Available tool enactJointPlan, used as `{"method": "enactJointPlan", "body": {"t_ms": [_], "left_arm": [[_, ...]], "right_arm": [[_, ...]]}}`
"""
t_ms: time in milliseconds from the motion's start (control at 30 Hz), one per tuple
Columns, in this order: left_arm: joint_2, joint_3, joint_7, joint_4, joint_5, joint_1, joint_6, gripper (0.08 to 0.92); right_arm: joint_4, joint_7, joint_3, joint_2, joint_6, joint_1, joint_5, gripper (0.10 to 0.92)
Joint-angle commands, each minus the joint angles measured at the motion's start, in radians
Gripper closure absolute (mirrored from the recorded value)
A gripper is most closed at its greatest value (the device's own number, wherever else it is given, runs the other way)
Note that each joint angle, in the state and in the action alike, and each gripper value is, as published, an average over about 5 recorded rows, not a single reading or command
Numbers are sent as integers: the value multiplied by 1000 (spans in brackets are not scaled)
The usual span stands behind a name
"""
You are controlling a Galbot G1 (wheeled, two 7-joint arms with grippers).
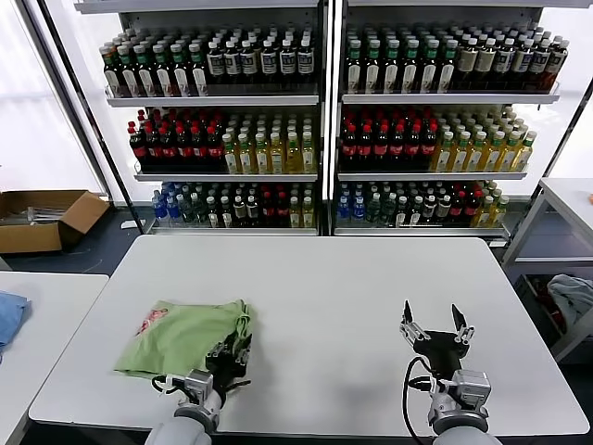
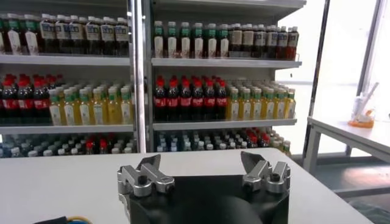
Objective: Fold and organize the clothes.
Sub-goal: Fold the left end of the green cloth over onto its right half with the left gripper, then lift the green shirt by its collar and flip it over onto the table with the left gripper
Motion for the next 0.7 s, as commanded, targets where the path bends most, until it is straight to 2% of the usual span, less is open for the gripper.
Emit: {"method": "enactJointPlan", "body": {"t_ms": [33, 167, 267, 400, 533, 700], "left_arm": [[-38, 24, -35, -227, -315, 33, 1, 528], [5, -81, -44, -364, -375, 1, -2, 424], [62, -197, -34, -368, -382, -19, -14, 346], [159, -367, -23, -248, -392, -28, -22, 232], [248, -471, -6, -81, -377, -14, -23, 182], [260, -485, 15, 8, -367, 6, -20, 177]], "right_arm": [[-12, -2, -26, 4, 6, 7, -4, 203], [-27, -6, -51, 8, 10, 17, -11, 203], [-30, -7, -70, 8, 7, 34, -13, 203], [-24, -8, -90, 6, 1, 52, -12, 203], [-24, -8, -100, 2, -6, 66, -12, 203], [-33, -6, -106, 1, -12, 81, -13, 203]]}}
